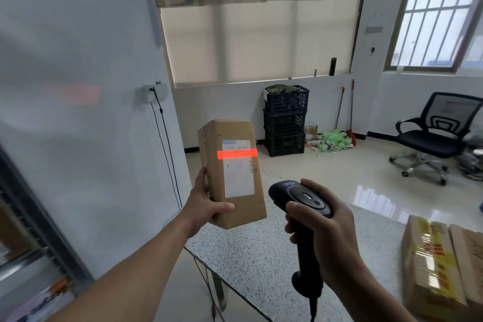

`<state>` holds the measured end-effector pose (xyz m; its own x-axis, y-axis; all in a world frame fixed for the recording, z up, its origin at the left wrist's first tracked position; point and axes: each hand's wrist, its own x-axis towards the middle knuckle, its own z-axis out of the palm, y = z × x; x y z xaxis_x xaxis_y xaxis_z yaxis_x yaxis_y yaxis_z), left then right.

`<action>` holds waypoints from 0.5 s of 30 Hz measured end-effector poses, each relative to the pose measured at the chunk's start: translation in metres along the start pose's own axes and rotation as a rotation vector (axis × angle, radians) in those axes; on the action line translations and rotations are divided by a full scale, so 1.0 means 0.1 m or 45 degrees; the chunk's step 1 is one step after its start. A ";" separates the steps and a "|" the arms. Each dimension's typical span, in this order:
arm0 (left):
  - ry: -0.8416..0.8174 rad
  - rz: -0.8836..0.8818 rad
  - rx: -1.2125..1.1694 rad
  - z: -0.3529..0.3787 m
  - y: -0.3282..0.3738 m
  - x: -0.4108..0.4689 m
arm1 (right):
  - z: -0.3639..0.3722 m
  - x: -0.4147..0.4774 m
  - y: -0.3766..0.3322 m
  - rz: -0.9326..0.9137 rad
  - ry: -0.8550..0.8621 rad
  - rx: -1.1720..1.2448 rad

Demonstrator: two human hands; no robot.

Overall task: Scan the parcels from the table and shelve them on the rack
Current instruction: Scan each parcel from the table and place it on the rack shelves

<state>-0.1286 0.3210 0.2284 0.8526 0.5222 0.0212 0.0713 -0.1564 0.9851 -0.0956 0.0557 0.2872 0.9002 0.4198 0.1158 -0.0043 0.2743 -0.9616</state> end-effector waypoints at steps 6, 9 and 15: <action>0.019 -0.011 0.006 -0.08 -0.02 -0.07 | 0.06 -0.04 -0.03 -0.016 -0.027 0.004; 0.032 -0.006 0.000 -0.12 0.00 -0.12 | 0.07 -0.08 -0.05 -0.028 -0.053 0.002; 0.062 -0.039 0.059 -0.30 0.03 -0.30 | 0.15 -0.12 -0.04 -0.039 -0.107 -0.031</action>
<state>-0.1698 0.3301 0.2363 0.8236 0.5672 0.0009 0.1215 -0.1780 0.9765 -0.1129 0.0627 0.2937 0.8599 0.4832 0.1648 0.0343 0.2675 -0.9629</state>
